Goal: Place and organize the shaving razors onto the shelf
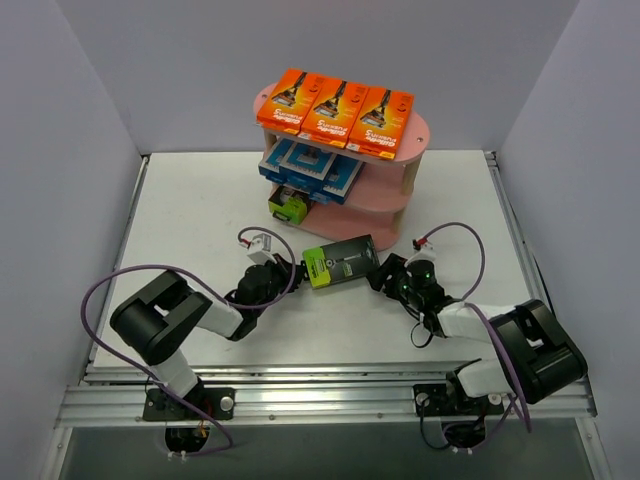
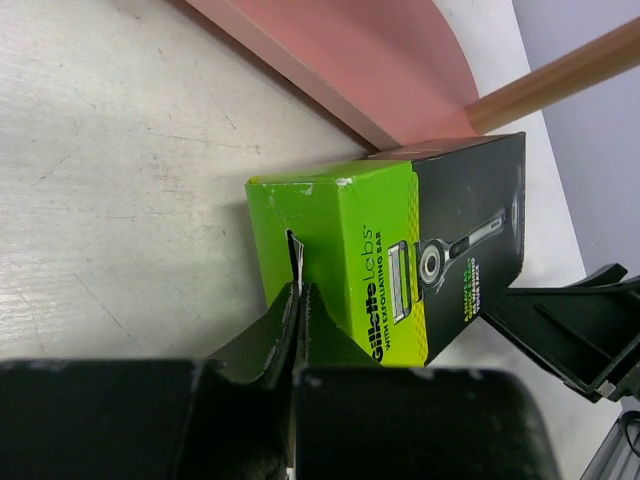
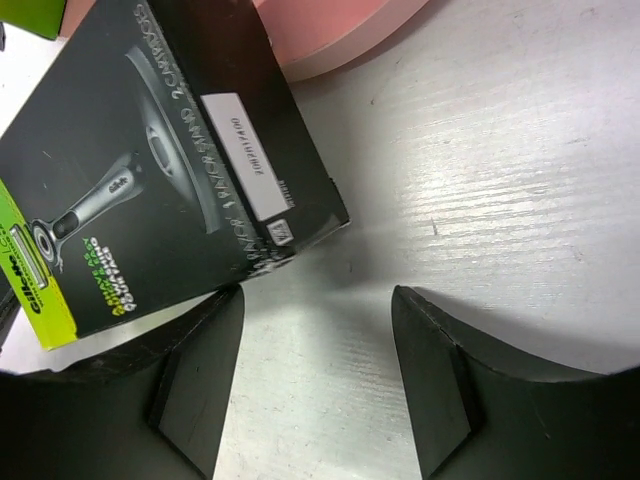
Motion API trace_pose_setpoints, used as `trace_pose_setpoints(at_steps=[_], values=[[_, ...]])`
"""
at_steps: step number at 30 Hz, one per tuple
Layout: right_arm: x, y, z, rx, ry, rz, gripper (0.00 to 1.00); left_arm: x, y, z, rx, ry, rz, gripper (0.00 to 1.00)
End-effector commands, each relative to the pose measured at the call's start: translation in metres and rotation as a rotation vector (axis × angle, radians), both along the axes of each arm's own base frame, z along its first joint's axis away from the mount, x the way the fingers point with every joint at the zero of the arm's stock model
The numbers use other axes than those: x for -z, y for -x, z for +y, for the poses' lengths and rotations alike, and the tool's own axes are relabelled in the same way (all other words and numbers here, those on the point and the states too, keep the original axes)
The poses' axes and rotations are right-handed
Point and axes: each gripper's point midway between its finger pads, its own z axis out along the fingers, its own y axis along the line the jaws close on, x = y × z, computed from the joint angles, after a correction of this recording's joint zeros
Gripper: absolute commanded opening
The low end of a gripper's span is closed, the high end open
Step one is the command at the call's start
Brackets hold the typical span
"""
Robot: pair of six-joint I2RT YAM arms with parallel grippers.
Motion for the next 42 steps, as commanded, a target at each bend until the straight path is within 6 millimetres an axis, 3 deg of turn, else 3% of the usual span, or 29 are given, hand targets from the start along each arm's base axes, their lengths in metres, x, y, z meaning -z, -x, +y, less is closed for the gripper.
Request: trace_pose_setpoints(at_steps=[1, 14, 31, 38, 42], values=[[-0.008, -0.005, -0.004, 0.006, 0.005, -0.04, 0.57, -0.035, -0.015, -0.004, -0.059, 0.155, -0.086, 0.02], [0.004, -0.017, 0.0, -0.014, 0.028, -0.018, 0.56, -0.05, -0.027, -0.012, -0.083, 0.232, -0.098, 0.02], [-0.04, -0.073, 0.01, 0.017, -0.023, -0.124, 0.56, -0.047, -0.033, -0.007, -0.156, 0.341, -0.057, 0.02], [-0.049, -0.088, 0.016, 0.012, -0.047, -0.141, 0.57, -0.05, -0.038, -0.001, -0.217, 0.382, -0.065, 0.02], [-0.056, -0.087, 0.015, 0.009, -0.054, -0.157, 0.58, -0.049, -0.044, 0.0, -0.261, 0.39, -0.069, 0.02]])
